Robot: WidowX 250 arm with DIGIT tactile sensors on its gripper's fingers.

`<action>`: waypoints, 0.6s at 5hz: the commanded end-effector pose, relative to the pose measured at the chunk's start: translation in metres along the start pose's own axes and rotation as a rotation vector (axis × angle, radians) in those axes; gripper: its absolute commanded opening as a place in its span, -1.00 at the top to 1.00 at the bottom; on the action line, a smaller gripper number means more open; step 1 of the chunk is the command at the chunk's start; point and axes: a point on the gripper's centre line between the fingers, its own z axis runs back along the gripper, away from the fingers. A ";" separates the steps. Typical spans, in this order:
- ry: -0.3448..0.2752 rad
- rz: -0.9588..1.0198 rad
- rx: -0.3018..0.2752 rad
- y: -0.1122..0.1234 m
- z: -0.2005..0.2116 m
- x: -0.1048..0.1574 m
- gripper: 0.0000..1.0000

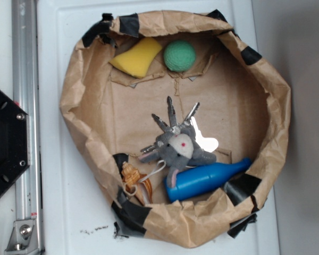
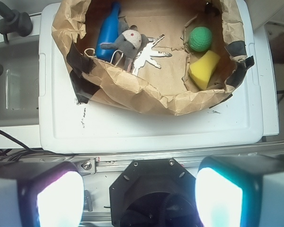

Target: Grab the gray animal.

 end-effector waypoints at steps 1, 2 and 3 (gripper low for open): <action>0.000 0.000 0.000 0.000 0.000 0.000 -1.00; -0.061 -0.050 -0.071 0.002 -0.033 0.048 -1.00; -0.064 -0.111 -0.116 -0.002 -0.056 0.086 -1.00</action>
